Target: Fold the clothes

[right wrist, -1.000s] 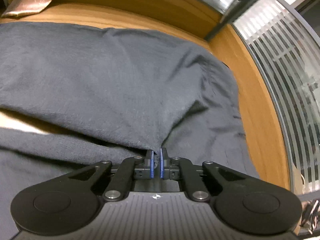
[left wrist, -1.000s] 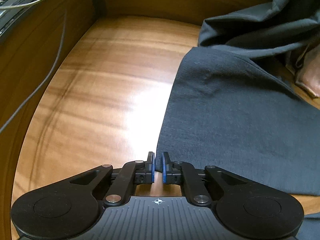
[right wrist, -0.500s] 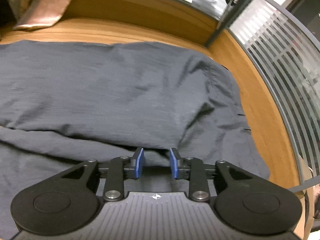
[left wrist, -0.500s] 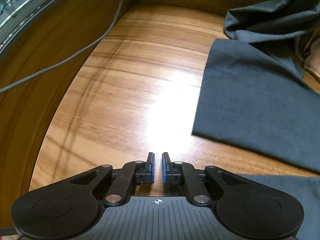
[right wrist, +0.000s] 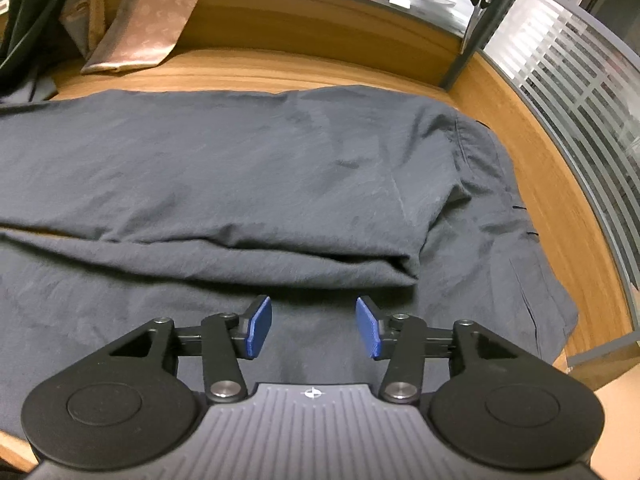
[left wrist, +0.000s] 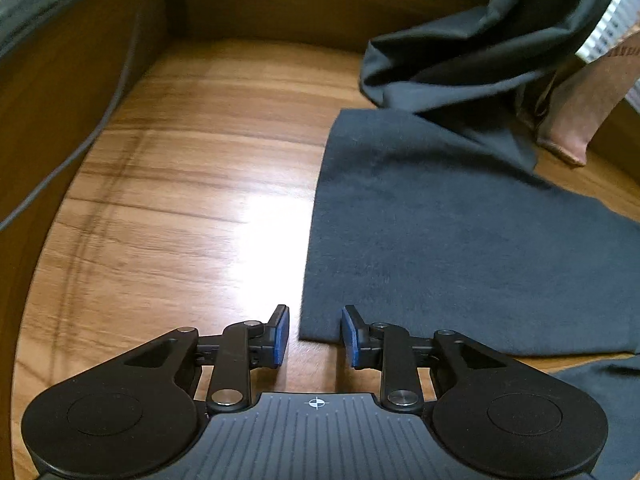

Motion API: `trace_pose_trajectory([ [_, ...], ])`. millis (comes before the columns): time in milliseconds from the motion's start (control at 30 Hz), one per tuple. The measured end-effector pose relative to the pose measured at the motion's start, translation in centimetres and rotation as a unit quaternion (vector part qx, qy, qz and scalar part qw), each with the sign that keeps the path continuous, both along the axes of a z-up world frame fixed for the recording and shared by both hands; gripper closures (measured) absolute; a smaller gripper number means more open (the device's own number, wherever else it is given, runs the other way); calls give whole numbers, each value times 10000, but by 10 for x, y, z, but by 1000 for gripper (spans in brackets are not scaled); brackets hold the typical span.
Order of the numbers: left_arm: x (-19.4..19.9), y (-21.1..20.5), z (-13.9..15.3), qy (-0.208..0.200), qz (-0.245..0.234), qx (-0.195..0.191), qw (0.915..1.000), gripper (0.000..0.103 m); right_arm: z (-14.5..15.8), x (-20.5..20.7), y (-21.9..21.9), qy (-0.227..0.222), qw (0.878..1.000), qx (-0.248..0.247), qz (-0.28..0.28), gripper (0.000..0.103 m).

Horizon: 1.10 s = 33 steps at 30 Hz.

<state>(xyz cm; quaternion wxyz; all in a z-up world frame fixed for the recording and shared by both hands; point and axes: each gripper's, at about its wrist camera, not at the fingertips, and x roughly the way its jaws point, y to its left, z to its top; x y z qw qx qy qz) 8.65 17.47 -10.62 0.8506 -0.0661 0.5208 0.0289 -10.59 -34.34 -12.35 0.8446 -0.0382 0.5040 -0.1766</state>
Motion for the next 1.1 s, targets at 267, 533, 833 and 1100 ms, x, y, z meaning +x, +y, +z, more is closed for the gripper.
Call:
trace_pose_trajectory([
  [267, -4, -10, -5, 289, -203, 443, 9984, 101, 3, -32, 11, 44, 9997, 110, -197, 41],
  [533, -34, -2, -3, 581, -62, 831, 9948, 100, -10, -56, 9, 215, 9989, 243, -327, 41],
  [833, -56, -15, 26, 83, 264, 421, 9987, 94, -14, -72, -29, 154, 9976, 271, -625, 41],
  [1100, -66, -130, 42, -36, -375, -270, 9989, 78, -17, -75, -123, -43, 9907, 476, -1271, 41],
])
